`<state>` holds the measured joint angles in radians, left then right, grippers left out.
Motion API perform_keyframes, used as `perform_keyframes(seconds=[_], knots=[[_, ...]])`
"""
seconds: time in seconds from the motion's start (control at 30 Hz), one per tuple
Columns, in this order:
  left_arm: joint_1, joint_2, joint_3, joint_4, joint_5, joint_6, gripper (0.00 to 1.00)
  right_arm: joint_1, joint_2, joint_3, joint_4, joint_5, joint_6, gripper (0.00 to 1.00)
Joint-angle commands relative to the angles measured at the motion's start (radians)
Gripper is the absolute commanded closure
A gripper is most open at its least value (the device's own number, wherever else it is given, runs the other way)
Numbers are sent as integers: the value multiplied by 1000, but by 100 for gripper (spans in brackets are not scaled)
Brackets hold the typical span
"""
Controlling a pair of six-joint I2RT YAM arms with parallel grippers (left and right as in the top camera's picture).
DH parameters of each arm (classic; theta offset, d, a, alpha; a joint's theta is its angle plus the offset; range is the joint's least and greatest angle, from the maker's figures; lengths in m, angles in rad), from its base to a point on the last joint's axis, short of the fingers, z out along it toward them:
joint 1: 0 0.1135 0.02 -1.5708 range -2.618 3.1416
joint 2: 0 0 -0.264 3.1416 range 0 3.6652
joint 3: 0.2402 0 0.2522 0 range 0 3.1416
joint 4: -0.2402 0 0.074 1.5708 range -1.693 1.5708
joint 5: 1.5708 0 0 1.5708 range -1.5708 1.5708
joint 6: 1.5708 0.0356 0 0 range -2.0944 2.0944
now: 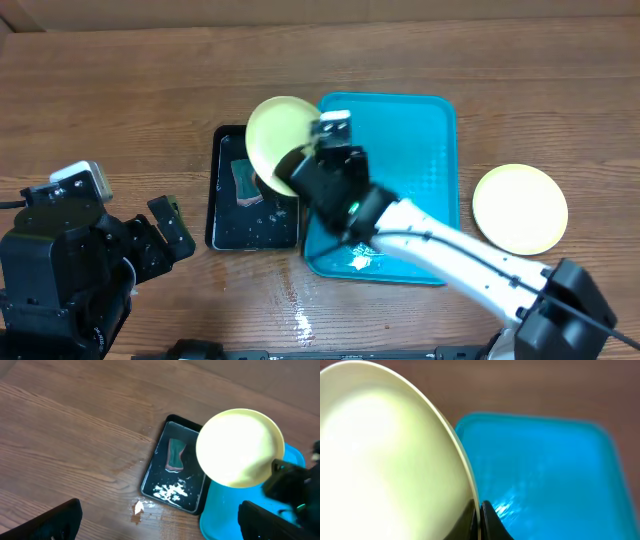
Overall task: Clean dirty plates on tray and stack at the side
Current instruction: 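Carry the tilted yellow plate right toward the plate stack, right gripper, then lower the yellow plate onto the stack and open the right gripper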
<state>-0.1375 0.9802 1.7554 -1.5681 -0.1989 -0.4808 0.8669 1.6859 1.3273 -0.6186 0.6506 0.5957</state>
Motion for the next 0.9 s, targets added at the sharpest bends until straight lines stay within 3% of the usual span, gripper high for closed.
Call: perform_keyframes(seconds=[0.0, 0.13, 0.3, 0.43, 0.57, 0.73, 0.87], knots=[[-5, 0, 6, 1, -14, -21, 0, -154, -155, 17, -16, -443, 160, 96], [-5, 0, 6, 1, -14, -21, 0, -397, -290, 17, -116, -639, 160, 96], [-5, 0, 6, 1, -14, -21, 0, -797, -380, 17, -349, -724, 148, 96], [-5, 0, 6, 1, -14, -21, 0, -1093, -352, 7, -535, -724, 27, 96], [-5, 0, 6, 1, -14, -21, 0, -1340, -295, -60, -596, -724, -104, 96], [-5, 0, 6, 1, -14, -21, 0, -1514, -240, -189, -562, -742, -164, 96], [-5, 0, 6, 1, -14, -21, 0, -1572, -206, -299, -496, -831, -198, 96]])
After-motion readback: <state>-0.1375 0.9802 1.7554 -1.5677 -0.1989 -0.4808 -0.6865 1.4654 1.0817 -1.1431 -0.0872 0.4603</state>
